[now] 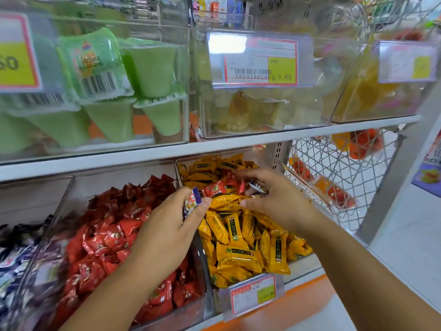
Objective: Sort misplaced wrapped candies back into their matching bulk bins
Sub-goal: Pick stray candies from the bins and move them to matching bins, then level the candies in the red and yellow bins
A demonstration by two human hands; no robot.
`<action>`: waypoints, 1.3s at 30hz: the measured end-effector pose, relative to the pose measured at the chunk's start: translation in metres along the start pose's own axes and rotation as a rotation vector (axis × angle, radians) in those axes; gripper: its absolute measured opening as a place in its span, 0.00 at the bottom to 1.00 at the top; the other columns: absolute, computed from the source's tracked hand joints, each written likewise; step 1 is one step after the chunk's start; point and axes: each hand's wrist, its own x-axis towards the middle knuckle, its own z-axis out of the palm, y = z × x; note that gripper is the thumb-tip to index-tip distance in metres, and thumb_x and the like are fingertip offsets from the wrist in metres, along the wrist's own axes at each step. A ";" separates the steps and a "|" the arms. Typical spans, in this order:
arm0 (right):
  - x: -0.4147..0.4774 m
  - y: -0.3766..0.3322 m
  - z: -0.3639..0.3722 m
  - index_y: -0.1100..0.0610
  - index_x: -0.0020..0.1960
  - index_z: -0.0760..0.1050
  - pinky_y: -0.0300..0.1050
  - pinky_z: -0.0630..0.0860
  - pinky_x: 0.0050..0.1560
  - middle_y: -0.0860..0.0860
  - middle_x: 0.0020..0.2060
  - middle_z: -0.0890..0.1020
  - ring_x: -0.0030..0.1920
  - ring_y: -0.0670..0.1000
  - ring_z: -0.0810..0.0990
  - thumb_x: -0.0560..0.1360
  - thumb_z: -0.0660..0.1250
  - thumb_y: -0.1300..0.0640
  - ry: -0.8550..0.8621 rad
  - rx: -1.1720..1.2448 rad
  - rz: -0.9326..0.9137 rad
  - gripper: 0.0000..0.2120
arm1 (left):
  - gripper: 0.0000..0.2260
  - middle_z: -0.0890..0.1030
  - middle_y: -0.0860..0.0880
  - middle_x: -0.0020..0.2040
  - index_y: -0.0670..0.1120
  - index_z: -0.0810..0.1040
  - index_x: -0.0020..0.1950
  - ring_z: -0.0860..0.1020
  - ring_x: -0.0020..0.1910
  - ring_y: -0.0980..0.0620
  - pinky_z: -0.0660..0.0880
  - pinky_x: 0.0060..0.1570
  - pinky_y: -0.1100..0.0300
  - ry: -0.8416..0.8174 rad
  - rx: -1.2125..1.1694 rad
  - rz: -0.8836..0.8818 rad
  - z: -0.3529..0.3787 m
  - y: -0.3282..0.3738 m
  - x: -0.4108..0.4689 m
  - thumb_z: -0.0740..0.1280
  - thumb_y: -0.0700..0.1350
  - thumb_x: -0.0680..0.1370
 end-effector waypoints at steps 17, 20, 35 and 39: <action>-0.007 -0.005 -0.008 0.50 0.69 0.68 0.50 0.78 0.44 0.48 0.53 0.84 0.38 0.50 0.79 0.80 0.60 0.68 -0.073 0.277 -0.099 0.22 | 0.09 0.74 0.68 0.37 0.61 0.71 0.51 0.72 0.33 0.63 0.65 0.31 0.67 0.031 0.018 0.073 -0.002 0.005 0.006 0.56 0.60 0.77; -0.006 -0.008 -0.001 0.43 0.67 0.70 0.63 0.76 0.45 0.47 0.49 0.84 0.35 0.54 0.80 0.81 0.59 0.64 -0.036 0.167 -0.126 0.20 | 0.08 0.74 0.60 0.39 0.61 0.70 0.50 0.73 0.37 0.62 0.64 0.33 0.66 0.008 0.054 0.066 -0.007 0.000 0.004 0.55 0.60 0.77; 0.018 -0.103 0.120 0.41 0.61 0.73 0.47 0.67 0.37 0.45 0.49 0.84 0.35 0.50 0.69 0.80 0.59 0.65 -0.369 0.197 -0.254 0.21 | 0.10 0.74 0.53 0.42 0.56 0.68 0.45 0.77 0.44 0.46 0.74 0.44 0.53 0.144 0.491 -0.365 -0.153 -0.049 -0.052 0.58 0.61 0.79; 0.033 -0.155 0.183 0.43 0.59 0.74 0.36 0.73 0.41 0.39 0.45 0.83 0.42 0.44 0.79 0.77 0.63 0.65 -0.449 0.156 -0.255 0.19 | 0.10 0.78 0.45 0.47 0.51 0.73 0.53 0.78 0.48 0.42 0.76 0.46 0.50 0.232 0.566 -0.533 -0.202 -0.080 -0.076 0.61 0.56 0.79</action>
